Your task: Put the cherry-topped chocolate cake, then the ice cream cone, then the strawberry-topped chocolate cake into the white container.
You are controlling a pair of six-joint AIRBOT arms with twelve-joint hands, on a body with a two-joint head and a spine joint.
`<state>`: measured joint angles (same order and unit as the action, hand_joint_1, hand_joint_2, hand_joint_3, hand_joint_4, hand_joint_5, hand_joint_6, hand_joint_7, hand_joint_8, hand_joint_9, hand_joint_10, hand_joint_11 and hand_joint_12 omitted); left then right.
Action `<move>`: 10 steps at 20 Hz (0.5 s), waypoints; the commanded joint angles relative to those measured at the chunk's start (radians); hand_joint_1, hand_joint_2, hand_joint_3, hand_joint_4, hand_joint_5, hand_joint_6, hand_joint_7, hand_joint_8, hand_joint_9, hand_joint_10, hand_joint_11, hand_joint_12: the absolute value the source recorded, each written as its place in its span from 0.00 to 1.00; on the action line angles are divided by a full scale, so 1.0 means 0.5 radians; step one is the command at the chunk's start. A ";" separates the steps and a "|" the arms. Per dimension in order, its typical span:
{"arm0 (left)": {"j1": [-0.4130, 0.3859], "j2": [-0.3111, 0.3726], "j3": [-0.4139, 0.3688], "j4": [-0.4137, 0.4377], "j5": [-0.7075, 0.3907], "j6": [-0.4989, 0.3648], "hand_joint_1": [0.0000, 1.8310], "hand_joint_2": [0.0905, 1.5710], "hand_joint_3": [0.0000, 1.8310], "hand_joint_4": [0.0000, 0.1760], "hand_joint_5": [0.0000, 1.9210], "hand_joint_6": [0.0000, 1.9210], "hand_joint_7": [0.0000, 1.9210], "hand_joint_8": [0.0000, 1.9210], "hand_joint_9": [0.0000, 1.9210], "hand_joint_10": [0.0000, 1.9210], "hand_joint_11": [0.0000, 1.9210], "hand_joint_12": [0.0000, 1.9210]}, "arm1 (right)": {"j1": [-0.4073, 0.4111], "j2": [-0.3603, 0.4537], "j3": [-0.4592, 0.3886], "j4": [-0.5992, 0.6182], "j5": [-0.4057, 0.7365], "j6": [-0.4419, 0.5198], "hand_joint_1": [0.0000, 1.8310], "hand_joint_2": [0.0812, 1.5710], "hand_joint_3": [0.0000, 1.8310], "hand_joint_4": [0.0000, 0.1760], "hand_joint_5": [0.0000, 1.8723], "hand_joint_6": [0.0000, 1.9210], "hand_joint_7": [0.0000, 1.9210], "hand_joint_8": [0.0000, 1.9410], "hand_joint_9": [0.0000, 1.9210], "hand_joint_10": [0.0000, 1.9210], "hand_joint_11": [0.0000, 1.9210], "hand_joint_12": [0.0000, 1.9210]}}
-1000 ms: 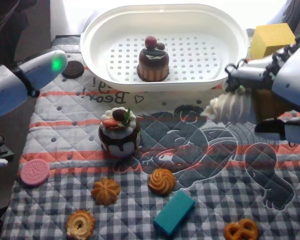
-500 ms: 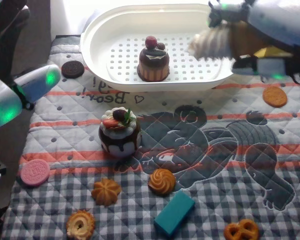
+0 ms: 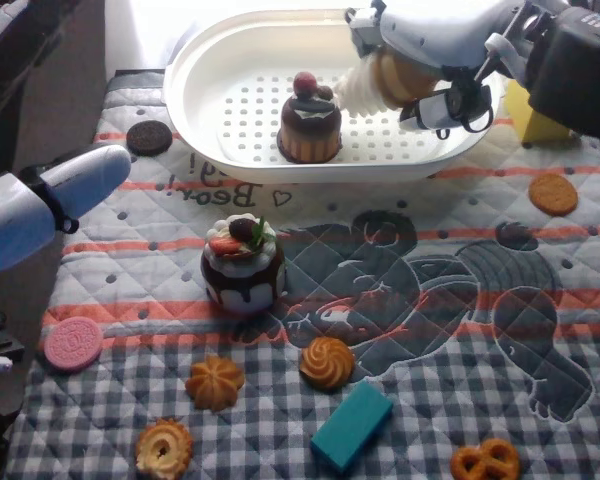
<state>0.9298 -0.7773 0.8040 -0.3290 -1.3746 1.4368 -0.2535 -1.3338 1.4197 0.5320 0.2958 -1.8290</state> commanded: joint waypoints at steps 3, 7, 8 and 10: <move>-0.013 -0.006 0.012 0.039 -0.235 -0.034 0.46 0.79 0.00 0.71 0.04 0.01 0.00 0.00 0.00 0.00 0.00 0.05 | 0.036 -0.059 0.111 0.303 0.130 -0.365 0.61 0.78 0.00 0.00 0.39 0.70 0.53 0.96 0.64 1.00 0.66 1.00; -0.013 -0.008 0.012 0.039 -0.240 -0.044 0.44 0.78 0.00 0.67 0.04 0.01 0.00 0.00 0.00 0.00 0.00 0.07 | 0.035 -0.064 0.164 0.438 0.115 -0.414 0.46 0.78 0.00 0.00 0.03 0.32 0.07 0.29 0.05 0.43 0.06 0.78; -0.013 -0.008 0.013 0.038 -0.240 -0.045 0.43 0.78 0.00 0.67 0.04 0.01 0.00 0.00 0.00 0.00 0.00 0.07 | 0.035 -0.060 0.165 0.449 0.115 -0.414 0.39 0.76 0.00 0.09 0.01 0.06 0.01 0.06 0.01 0.09 0.01 0.34; -0.013 -0.009 0.013 0.038 -0.243 -0.045 0.44 0.77 0.00 0.70 0.04 0.01 0.00 0.00 0.00 0.00 0.00 0.05 | 0.035 -0.039 0.155 0.450 0.116 -0.414 0.33 0.72 0.00 0.04 0.00 0.00 0.00 0.00 0.00 0.00 0.00 0.01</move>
<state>0.9298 -0.7834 0.8040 -0.3218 -1.3701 1.4200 -0.2516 -1.3624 1.4933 0.7750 0.2584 -2.0319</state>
